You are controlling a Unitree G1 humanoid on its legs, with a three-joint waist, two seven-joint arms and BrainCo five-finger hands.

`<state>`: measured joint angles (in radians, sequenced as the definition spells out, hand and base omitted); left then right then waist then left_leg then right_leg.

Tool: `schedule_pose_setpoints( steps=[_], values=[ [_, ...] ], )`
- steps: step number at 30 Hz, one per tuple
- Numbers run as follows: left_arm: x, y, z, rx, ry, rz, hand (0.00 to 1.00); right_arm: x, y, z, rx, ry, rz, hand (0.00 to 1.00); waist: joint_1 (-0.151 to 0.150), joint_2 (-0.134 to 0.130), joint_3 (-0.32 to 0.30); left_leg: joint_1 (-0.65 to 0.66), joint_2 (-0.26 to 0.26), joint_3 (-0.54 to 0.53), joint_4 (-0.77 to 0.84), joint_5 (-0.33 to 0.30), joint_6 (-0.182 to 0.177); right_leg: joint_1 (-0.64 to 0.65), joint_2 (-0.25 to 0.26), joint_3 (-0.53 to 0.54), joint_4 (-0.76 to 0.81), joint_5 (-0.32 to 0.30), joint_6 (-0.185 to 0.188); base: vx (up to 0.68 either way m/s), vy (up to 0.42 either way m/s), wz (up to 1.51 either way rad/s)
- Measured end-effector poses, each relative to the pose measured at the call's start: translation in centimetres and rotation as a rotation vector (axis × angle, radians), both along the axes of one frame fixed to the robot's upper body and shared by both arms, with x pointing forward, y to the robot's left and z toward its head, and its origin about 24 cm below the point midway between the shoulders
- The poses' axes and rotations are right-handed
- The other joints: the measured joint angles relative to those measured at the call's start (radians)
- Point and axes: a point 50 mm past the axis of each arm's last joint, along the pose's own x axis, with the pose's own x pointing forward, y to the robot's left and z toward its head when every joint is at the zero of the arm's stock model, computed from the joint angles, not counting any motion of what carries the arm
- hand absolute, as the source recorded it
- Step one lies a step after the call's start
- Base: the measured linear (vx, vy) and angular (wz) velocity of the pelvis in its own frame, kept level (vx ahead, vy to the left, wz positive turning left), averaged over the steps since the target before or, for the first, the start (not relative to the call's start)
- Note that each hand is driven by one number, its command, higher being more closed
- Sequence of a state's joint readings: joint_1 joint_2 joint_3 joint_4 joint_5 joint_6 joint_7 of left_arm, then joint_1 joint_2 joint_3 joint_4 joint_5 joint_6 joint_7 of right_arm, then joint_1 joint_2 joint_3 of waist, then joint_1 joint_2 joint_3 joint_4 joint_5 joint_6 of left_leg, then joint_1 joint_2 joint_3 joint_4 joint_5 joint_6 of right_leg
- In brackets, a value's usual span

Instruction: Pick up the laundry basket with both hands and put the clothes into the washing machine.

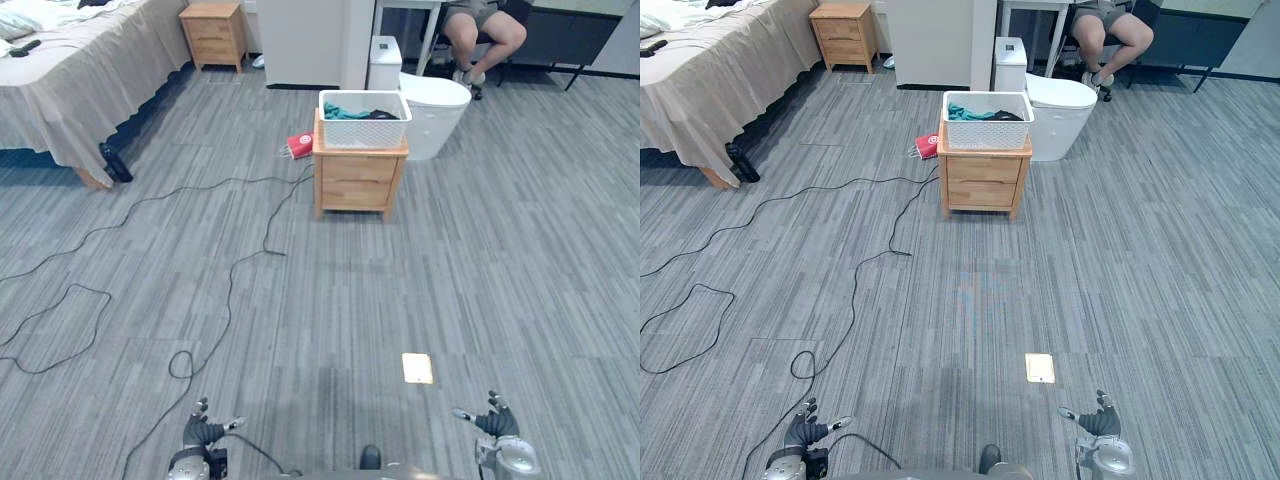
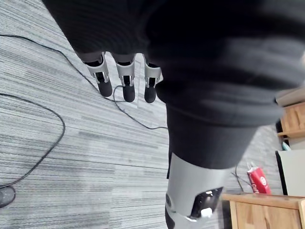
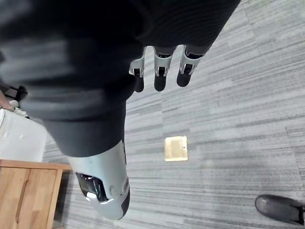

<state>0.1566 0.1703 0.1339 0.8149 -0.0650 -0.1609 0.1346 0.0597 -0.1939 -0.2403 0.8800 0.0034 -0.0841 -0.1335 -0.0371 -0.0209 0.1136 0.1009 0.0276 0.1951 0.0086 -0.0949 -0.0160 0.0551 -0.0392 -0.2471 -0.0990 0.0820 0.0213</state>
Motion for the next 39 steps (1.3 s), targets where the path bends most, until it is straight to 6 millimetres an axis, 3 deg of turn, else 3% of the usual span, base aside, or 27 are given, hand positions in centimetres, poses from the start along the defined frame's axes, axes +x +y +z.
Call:
schedule_pose_setpoints(
  steps=[4, 6, 9, 11, 12, 14, 16, 18, 20, 21, 22, 23, 24, 25, 26, 27, 28, 31, 32, 35, 36, 37, 38, 39],
  values=[
    [1.1, -0.2, 0.8, -0.018, -0.068, 0.016, 0.00, 1.4, 0.0, 0.5, -0.002, -0.036, 0.005, 0.00, 0.020, 0.013, 0.025, -0.077, 0.015, 0.018, 0.130, -0.072, 0.018, -0.054, -0.002, 0.026, 0.046, -0.013, 0.013, -0.03, 0.021, -0.18],
    [1.5, -0.7, 1.0, -0.036, -0.094, 0.020, 0.00, 2.1, -0.1, 0.8, -0.009, -0.051, 0.011, 0.00, 0.025, 0.031, 0.039, -0.110, 0.025, 0.027, 0.190, -0.133, 0.025, -0.121, -0.018, 0.032, 0.196, -0.102, 0.030, -0.05, 0.086, -0.12],
    [1.9, -0.8, 1.3, -0.035, -0.112, 0.008, 0.00, 2.0, 0.3, 0.6, -0.009, -0.038, 0.022, 0.00, 0.023, 0.017, 0.048, -0.138, -0.005, 0.018, 0.262, -0.195, 0.048, -0.256, -0.095, 0.028, 0.503, -0.232, 0.061, 0.05, 0.121, 0.12],
    [2.2, -0.9, 1.4, -0.029, -0.116, -0.014, 0.00, 2.0, 0.5, 0.6, -0.004, -0.038, 0.022, 0.00, 0.019, 0.013, 0.062, -0.119, -0.015, -0.004, 0.274, -0.216, 0.064, -0.344, -0.144, 0.016, 0.722, -0.235, 0.077, 0.16, 0.102, 0.24],
    [2.5, -0.7, 1.6, -0.015, -0.118, -0.036, 0.00, 1.9, 0.8, 0.4, 0.002, -0.027, 0.030, 0.00, 0.015, 0.008, 0.085, -0.080, -0.014, -0.013, 0.269, -0.217, 0.069, -0.375, -0.159, -0.011, 0.788, -0.280, 0.082, 0.28, 0.059, 0.27],
    [2.6, -0.3, 1.8, 0.000, -0.122, -0.027, 0.00, 2.3, 1.2, 0.5, 0.007, -0.032, 0.051, 0.00, 0.014, 0.017, 0.097, -0.039, 0.005, -0.020, 0.242, -0.224, 0.062, -0.403, -0.159, -0.075, 0.723, -0.296, 0.075, 0.28, -0.004, 0.10],
    [3.5, -0.1, 2.2, 0.010, -0.146, -0.020, 0.00, 3.1, 1.4, 0.8, 0.005, -0.049, 0.066, 0.00, 0.010, 0.016, 0.107, 0.003, 0.029, -0.023, 0.198, -0.220, 0.046, -0.441, -0.133, -0.125, 0.588, -0.269, 0.051, 0.37, -0.078, 0.06],
    [4.4, -0.1, 2.6, 0.009, -0.173, -0.003, 0.00, 3.8, 1.2, 1.2, -0.003, -0.072, 0.072, 0.00, -0.009, 0.010, 0.131, 0.095, 0.052, -0.022, 0.112, -0.204, 0.003, -0.481, -0.101, -0.135, 0.353, -0.131, 0.054, 0.53, -0.163, 0.13],
    [4.6, -0.2, 2.5, 0.008, -0.168, -0.008, 0.00, 3.2, 1.0, 1.0, -0.007, -0.059, 0.067, 0.00, -0.021, -0.012, 0.135, 0.162, 0.054, -0.030, 0.093, -0.226, -0.052, -0.506, -0.103, -0.093, 0.276, -0.069, 0.046, 0.46, -0.179, 0.26],
    [4.6, -0.4, 2.3, 0.005, -0.161, -0.008, 0.00, 2.9, 1.0, 0.9, -0.008, -0.052, 0.065, 0.00, -0.025, -0.013, 0.135, 0.181, 0.062, -0.035, 0.098, -0.238, -0.072, -0.516, -0.103, -0.067, 0.301, -0.016, 0.017, 0.53, -0.235, 0.32],
    [4.4, -0.8, 2.0, -0.008, -0.148, -0.010, 0.00, 2.5, 0.9, 0.8, -0.009, -0.046, 0.063, 0.00, -0.037, -0.003, 0.132, 0.189, 0.097, -0.050, 0.139, -0.249, -0.098, -0.546, -0.091, -0.049, 0.428, 0.020, -0.037, 0.55, -0.281, 0.20],
    [4.3, -1.3, 1.8, -0.020, -0.139, -0.020, 0.00, 2.4, 0.9, 0.9, -0.009, -0.048, 0.063, 0.00, -0.038, 0.023, 0.130, 0.157, 0.131, -0.056, 0.243, -0.229, -0.138, -0.571, -0.081, -0.061, 0.544, -0.079, -0.074, 0.56, -0.303, 0.13],
    [4.3, -1.4, 1.7, -0.023, -0.137, -0.022, 0.00, 2.4, 1.0, 0.8, -0.007, -0.046, 0.064, 0.00, -0.037, 0.034, 0.132, 0.127, 0.151, -0.056, 0.326, -0.207, -0.176, -0.567, -0.077, -0.071, 0.574, -0.119, -0.085, 0.74, -0.438, 0.10],
    [4.3, -1.7, 1.6, -0.033, -0.134, -0.021, 0.00, 2.2, 0.9, 0.7, -0.006, -0.041, 0.064, 0.00, -0.039, 0.056, 0.134, 0.037, 0.203, -0.065, 0.551, -0.116, -0.226, -0.529, -0.058, -0.089, 0.595, -0.175, -0.111, 0.66, -0.380, 0.13],
    [4.2, -1.9, 1.5, -0.039, -0.131, -0.019, 0.00, 2.1, 1.0, 0.7, -0.006, -0.039, 0.065, 0.00, -0.035, 0.071, 0.136, -0.043, 0.250, -0.072, 0.734, -0.027, -0.233, -0.479, -0.032, -0.098, 0.583, -0.206, -0.123, 0.80, -0.443, 0.13],
    [4.1, -1.9, 1.4, -0.041, -0.128, -0.017, 0.00, 2.2, 1.2, 0.7, -0.003, -0.039, 0.071, 0.00, -0.031, 0.081, 0.139, -0.118, 0.297, -0.063, 0.930, -0.035, -0.226, -0.413, 0.000, -0.108, 0.549, -0.224, -0.131, 0.65, -0.322, -0.09],
    [3.8, -1.8, 1.3, -0.041, -0.123, -0.007, 0.00, 2.4, 1.6, 0.7, 0.004, -0.051, 0.083, 0.00, -0.019, 0.074, 0.152, -0.208, 0.334, -0.040, 1.126, -0.064, -0.176, -0.282, 0.042, -0.100, 0.468, -0.238, -0.149, 0.62, -0.290, -0.21],
    [3.3, -1.4, 1.3, -0.041, -0.121, 0.018, 0.00, 2.8, 2.2, 0.9, 0.017, -0.081, 0.082, 0.00, 0.017, 0.043, 0.157, -0.325, 0.320, 0.048, 1.133, -0.102, -0.112, -0.097, 0.071, -0.055, 0.322, -0.240, -0.153, 0.52, -0.185, -0.36],
    [3.1, -1.4, 1.3, -0.042, -0.121, 0.024, 0.00, 3.1, 2.2, 1.2, 0.015, -0.099, 0.084, 0.00, 0.024, 0.041, 0.158, -0.375, 0.308, 0.075, 1.071, -0.110, -0.099, -0.046, 0.077, -0.042, 0.270, -0.239, -0.150, 0.53, -0.128, -0.37],
    [2.7, -1.6, 1.1, -0.054, -0.119, 0.046, 0.00, 3.6, 2.1, 1.6, 0.012, -0.123, 0.082, 0.00, 0.059, 0.034, 0.160, -0.471, 0.212, 0.102, 0.633, -0.105, -0.092, 0.083, 0.084, 0.013, 0.154, -0.239, -0.130, 0.61, -0.028, -0.59],
    [2.1, -1.8, 0.8, -0.066, -0.108, 0.067, 0.00, 3.4, 2.0, 1.6, 0.007, -0.125, 0.079, 0.00, 0.069, 0.036, 0.157, -0.457, 0.140, 0.063, 0.334, -0.037, -0.102, 0.142, 0.080, 0.033, 0.108, -0.260, -0.091, 0.54, 0.088, -0.46],
    [1.9, -1.9, 0.7, -0.070, -0.101, 0.068, 0.00, 3.3, 1.9, 1.6, 0.003, -0.126, 0.079, 0.00, 0.068, 0.037, 0.157, -0.457, 0.123, 0.047, 0.251, 0.001, -0.099, 0.162, 0.084, 0.037, 0.095, -0.272, -0.074, 0.70, 0.175, -0.50],
    [1.4, -1.8, 0.5, -0.071, -0.086, 0.073, 0.00, 2.7, 1.6, 1.4, -0.002, -0.111, 0.075, 0.00, 0.073, 0.054, 0.147, -0.459, 0.107, 0.017, 0.212, 0.072, -0.053, 0.207, 0.088, 0.055, 0.096, -0.315, -0.050, 0.51, 0.178, -0.40],
    [1.2, -1.7, 0.4, -0.067, -0.076, 0.077, 0.00, 2.5, 1.8, 1.3, 0.002, -0.106, 0.074, 0.00, 0.078, 0.046, 0.139, -0.457, 0.096, -0.002, 0.237, 0.128, -0.020, 0.219, 0.080, 0.067, 0.110, -0.340, -0.035, 0.66, 0.217, -0.42]
  ],
)
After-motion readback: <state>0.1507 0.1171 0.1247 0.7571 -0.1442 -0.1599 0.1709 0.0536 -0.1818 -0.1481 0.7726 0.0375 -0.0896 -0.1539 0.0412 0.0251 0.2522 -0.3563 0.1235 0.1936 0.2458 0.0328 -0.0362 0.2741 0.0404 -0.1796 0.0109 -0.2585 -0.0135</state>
